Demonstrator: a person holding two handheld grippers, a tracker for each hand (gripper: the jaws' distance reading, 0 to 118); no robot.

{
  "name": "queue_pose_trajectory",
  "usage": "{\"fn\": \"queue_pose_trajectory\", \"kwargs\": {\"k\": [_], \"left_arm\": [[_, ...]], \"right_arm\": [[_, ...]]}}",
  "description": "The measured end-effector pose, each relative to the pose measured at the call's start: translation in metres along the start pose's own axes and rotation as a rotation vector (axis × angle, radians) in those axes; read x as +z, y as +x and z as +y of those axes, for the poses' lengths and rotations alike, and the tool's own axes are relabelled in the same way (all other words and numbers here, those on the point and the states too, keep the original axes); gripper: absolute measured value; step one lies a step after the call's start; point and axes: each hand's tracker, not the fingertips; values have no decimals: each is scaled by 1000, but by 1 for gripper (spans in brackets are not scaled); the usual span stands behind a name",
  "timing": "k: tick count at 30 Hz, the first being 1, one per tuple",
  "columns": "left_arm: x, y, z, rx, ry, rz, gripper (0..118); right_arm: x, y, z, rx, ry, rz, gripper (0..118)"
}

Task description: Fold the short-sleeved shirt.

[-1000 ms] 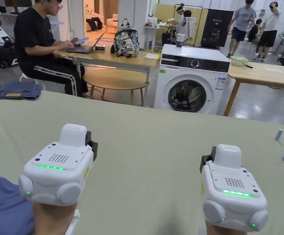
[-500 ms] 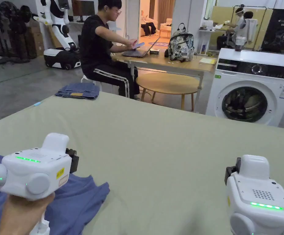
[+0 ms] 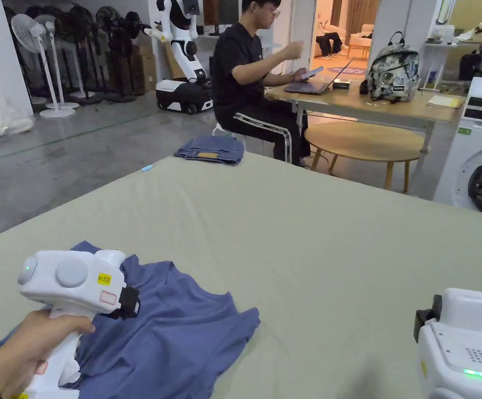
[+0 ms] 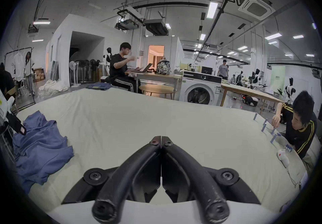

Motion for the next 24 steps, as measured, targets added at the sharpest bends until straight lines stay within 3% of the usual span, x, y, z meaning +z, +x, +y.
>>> {"fn": "queue_pose_trajectory", "kwargs": {"k": [1, 2, 4, 7, 12, 15, 16, 18, 20, 24], "left_arm": [[-3, -5, 1, -7, 9, 14, 11], [7, 9, -14, -11, 10, 21, 30], [1, 4, -16, -13, -11, 33, 35], [-29, -12, -17, -33, -63, 78, 83], [-52, -5, -38, -86, -138, 106, 79], [-66, 2, -48, -219, -117, 204, 67], [-65, 7, -49, -242, -111, 206, 58], [-51, 24, -52, -261, -58, 198, 2], [-51, 29, -55, -284, -29, 270, 0], [-55, 18, -55, -254, -49, 221, 0]], "right_arm": [[2, -1, 0, 5, -5, 3, 0], [1, -1, -2, 6, -10, 9, 0], [-2, -2, -7, 11, -26, 13, 0], [-6, -3, -16, 15, -46, 11, 0], [-11, -4, -26, 19, -80, 12, 0], [-24, 2, -40, 25, -97, 12, 0], [-24, 2, -41, 27, -101, 13, 0], [-17, 1, -33, 34, -105, 12, 0], [-17, 2, -36, 37, -109, 13, 0], [-9, 3, -38, 32, -126, 15, 0]]}}
